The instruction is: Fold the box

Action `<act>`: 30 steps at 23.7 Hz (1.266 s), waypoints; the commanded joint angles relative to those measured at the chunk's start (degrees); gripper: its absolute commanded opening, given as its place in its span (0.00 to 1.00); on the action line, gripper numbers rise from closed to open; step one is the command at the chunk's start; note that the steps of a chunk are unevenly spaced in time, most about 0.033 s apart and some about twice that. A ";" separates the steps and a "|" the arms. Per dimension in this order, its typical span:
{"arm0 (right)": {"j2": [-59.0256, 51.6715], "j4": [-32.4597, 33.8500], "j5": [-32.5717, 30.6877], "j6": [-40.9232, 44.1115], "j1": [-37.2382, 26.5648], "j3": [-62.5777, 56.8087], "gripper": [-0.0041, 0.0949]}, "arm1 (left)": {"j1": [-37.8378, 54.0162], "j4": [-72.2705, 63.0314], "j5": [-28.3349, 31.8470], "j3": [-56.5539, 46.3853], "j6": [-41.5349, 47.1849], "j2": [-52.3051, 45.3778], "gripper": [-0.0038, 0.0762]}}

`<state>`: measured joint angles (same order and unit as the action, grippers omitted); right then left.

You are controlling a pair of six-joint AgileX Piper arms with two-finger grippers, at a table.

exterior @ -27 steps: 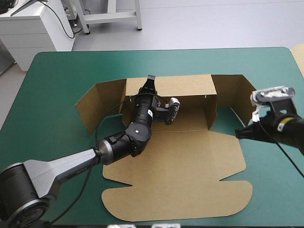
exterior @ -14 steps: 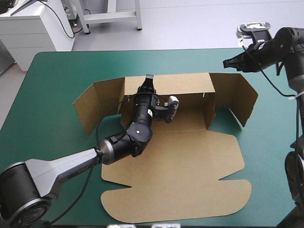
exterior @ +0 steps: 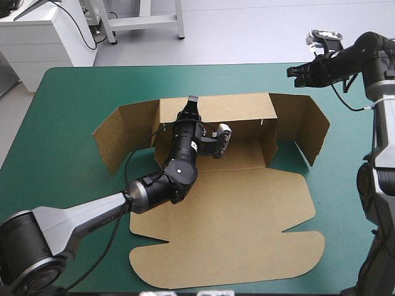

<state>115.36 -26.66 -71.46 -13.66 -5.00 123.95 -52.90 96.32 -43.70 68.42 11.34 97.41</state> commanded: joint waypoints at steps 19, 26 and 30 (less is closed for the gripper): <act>-10.10 4.55 0.06 -2.36 -0.42 -12.95 0.02 | -0.18 6.10 -0.64 1.70 -0.39 -2.46 0.04; -16.00 -0.59 2.94 -6.65 -0.42 -22.93 0.02 | -0.18 6.10 -1.21 1.70 -0.39 -2.46 0.04; -15.64 -0.59 3.63 -6.65 -0.42 -22.93 0.02 | -0.18 6.10 -2.80 2.32 -0.39 -2.46 0.04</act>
<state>102.51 -25.30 -69.70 -19.42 -5.00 99.78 -52.86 96.49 -43.32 68.48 11.44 97.41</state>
